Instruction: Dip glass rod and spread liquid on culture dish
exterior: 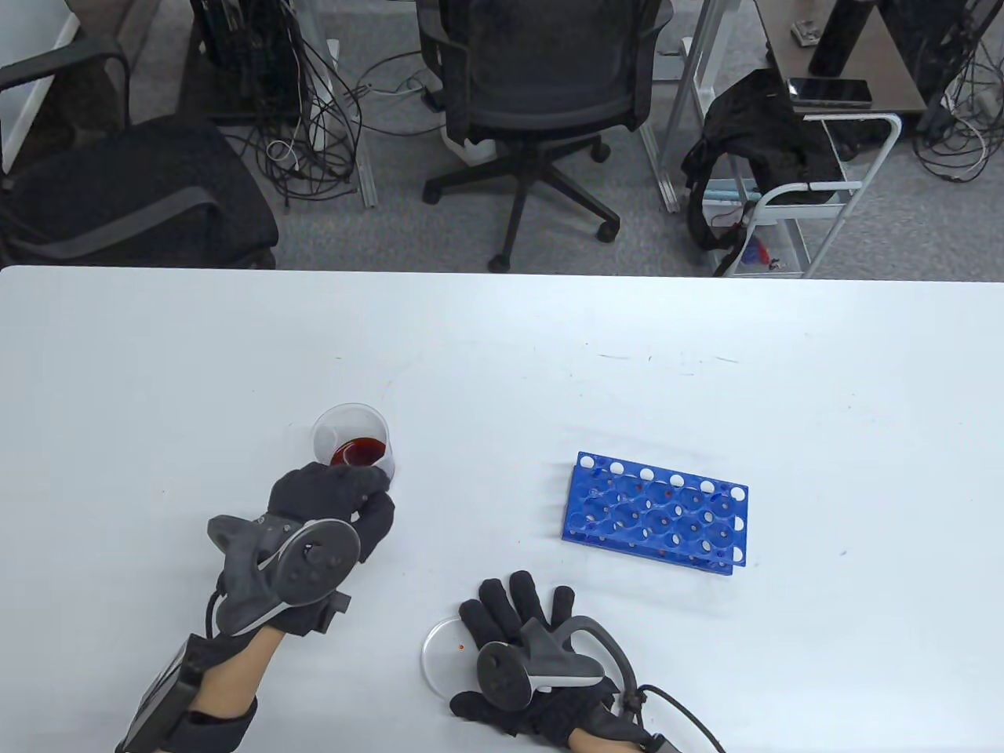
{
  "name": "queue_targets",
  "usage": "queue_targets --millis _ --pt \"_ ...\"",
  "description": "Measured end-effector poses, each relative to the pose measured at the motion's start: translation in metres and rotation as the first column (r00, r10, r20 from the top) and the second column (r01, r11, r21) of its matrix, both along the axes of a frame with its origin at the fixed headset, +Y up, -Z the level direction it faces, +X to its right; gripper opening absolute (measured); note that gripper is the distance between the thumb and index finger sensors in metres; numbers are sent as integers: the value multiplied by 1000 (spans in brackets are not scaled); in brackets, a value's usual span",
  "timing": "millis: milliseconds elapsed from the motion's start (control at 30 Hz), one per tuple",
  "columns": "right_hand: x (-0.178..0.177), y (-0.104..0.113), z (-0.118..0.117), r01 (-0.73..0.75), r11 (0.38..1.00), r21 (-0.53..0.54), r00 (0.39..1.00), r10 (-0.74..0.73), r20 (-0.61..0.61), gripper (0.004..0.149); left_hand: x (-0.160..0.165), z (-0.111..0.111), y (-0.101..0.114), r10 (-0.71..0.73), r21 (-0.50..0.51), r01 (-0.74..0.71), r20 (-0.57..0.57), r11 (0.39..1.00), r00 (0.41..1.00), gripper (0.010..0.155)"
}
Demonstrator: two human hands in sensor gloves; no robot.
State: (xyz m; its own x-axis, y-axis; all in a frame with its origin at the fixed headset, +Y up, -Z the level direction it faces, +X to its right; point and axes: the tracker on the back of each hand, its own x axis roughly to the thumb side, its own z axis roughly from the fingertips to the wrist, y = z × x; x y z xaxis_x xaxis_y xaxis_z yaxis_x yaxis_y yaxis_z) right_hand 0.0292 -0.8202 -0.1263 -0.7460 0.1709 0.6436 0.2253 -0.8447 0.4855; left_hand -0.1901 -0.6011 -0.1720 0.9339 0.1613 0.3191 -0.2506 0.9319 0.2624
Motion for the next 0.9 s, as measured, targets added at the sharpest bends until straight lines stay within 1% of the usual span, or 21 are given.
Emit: queue_targets --millis 200,400,533,633,700,900 --pt "0 0 0 0 1000 0 1000 0 1 102 12 23 -22 86 -130 -70 123 989 989 37" --pt "0 0 0 0 1000 1 1000 0 1 102 21 39 -39 111 -192 -80 157 978 981 37" --pt "0 0 0 0 1000 1 1000 0 1 102 25 49 -59 185 -251 -138 177 958 967 37" --pt "0 0 0 0 1000 1 1000 0 1 102 29 50 -70 167 -284 -105 204 953 964 37" --pt "0 0 0 0 1000 0 1000 0 1 102 29 48 -75 151 -285 -82 229 955 962 38" --pt "0 0 0 0 1000 0 1000 0 0 102 29 46 -92 162 -347 -69 247 936 956 38"
